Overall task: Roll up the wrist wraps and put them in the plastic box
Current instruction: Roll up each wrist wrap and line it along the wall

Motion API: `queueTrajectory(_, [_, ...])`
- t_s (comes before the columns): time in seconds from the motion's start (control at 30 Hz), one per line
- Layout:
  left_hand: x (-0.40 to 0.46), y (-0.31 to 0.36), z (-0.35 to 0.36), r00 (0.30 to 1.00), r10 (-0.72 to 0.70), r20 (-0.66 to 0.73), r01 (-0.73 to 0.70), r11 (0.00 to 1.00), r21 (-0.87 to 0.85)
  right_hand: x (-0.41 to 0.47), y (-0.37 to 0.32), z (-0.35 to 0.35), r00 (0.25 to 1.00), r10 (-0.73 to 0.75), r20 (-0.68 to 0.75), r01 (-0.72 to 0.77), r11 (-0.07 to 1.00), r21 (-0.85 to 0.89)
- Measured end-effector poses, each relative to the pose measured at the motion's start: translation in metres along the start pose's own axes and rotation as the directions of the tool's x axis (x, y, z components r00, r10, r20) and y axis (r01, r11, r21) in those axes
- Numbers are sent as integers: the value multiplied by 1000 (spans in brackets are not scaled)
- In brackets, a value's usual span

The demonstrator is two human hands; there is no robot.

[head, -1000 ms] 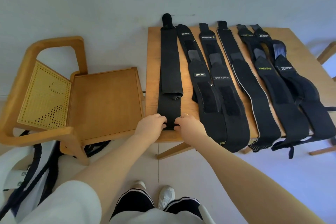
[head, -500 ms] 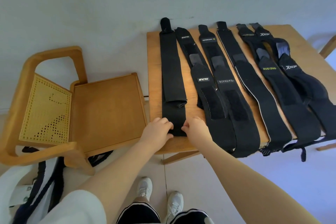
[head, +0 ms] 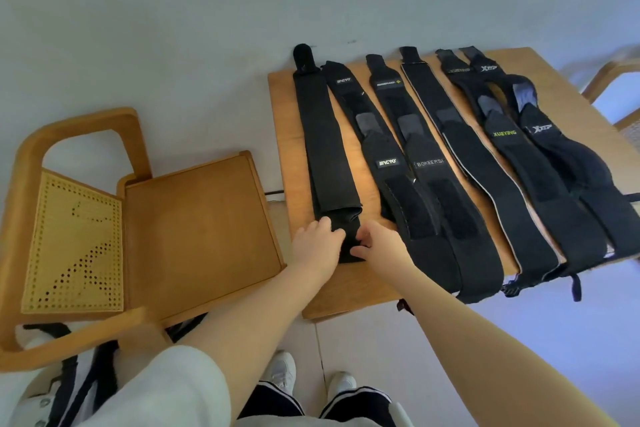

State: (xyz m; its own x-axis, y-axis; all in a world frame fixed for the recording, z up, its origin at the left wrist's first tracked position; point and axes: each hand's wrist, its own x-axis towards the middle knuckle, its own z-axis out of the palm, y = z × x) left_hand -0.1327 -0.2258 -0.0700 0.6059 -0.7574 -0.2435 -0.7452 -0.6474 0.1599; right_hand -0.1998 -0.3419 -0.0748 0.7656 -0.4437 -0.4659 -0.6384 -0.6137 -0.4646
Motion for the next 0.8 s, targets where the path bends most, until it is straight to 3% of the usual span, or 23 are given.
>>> queueTrajectory(0.07, [-1, -4, 6, 995, 96, -32, -96, 995, 8, 6, -1, 3, 996, 80, -35, -77, 993, 91])
queueTrajectory(0.2, [0, -19, 14, 982, 183, 35, -185, 982, 43, 15, -9, 10, 990, 104, -98, -102, 994, 26])
queueTrajectory(0.27, [4, -22, 14, 980, 196, 38, -197, 980, 31, 14, -13, 9, 993, 56, -104, -65, 995, -81])
queueTrajectory(0.33, [6, -22, 11, 983, 177, 50, -175, 984, -47, 8, -10, 9, 987, -83, -135, 61, 986, -156])
queueTrajectory(0.43, [11, -26, 8, 989, 118, 84, -102, 979, -175, -4, -2, 5, 970, -241, -33, 216, 914, -343])
queueTrajectory(0.57, [16, -32, 2, 993, 99, 64, -77, 958, -276, -1, -2, -2, 960, -280, 11, 255, 857, -448])
queueTrajectory(0.63, [18, -33, 1, 986, 160, 45, -148, 967, -205, 3, -7, -5, 970, -241, 21, 224, 865, -449])
queueTrajectory(0.73, [23, -37, 4, 946, 311, -88, -301, 947, 114, 9, -11, -8, 973, -229, -4, 190, 818, -543])
queueTrajectory(0.8, [28, -42, 4, 916, 370, -157, -337, 920, 200, 13, -14, -9, 979, -204, -16, 161, 816, -556])
